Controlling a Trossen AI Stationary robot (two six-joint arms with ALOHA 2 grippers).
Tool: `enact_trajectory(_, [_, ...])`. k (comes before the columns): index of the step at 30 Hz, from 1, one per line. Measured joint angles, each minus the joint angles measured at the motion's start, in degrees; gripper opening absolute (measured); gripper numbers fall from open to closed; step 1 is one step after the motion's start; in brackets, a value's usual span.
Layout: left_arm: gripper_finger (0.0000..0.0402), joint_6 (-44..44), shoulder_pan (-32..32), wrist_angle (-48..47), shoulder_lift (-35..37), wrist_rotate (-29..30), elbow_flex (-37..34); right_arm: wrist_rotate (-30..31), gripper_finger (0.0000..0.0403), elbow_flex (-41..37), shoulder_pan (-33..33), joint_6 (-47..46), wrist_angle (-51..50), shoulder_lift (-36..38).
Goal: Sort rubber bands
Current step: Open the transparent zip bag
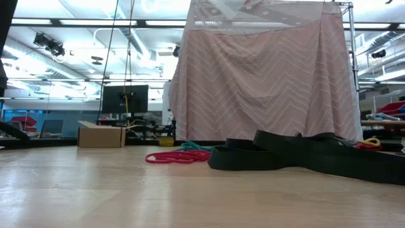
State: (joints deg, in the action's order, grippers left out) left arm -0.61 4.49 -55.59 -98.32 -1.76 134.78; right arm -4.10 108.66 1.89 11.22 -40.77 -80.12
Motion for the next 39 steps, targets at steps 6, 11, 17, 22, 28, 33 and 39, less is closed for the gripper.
enact_trajectory(6, [0.0,-1.2,0.0,1.1,-1.6,-0.5,0.0,-0.1,0.0121,0.0,0.0,-0.5,0.4,-0.8])
enact_trajectory(11, [0.0,-1.2,0.0,2.4,-1.8,-1.2,0.0,0.0,0.0122,0.0,0.0,-1.6,-0.1,-1.1])
enact_trajectory(17, [0.0,-1.2,0.0,2.0,-2.0,-1.9,0.0,0.0,0.0087,0.0,0.0,-2.6,-0.2,-1.4])
enact_trajectory(22, [0.0,-1.2,0.0,2.0,-2.0,-2.0,0.0,0.0,0.0037,0.0,0.0,-2.7,-0.7,-1.3])
enact_trajectory(28, [0.0,-0.9,0.0,2.1,-2.0,-2.0,0.0,0.4,0.0011,0.0,0.3,-3.8,-2.0,-1.3])
enact_trajectory(33, [0.0,0.3,-0.1,3.2,-1.3,-1.9,-0.1,0.4,0.0005,-0.3,0.9,-4.1,-3.9,-1.2])
enact_trajectory(39, [0.0,0.3,-0.1,4.8,1.5,-3.6,-0.2,-0.1,0.0005,-0.4,1.1,-4.1,-4.4,-1.2])
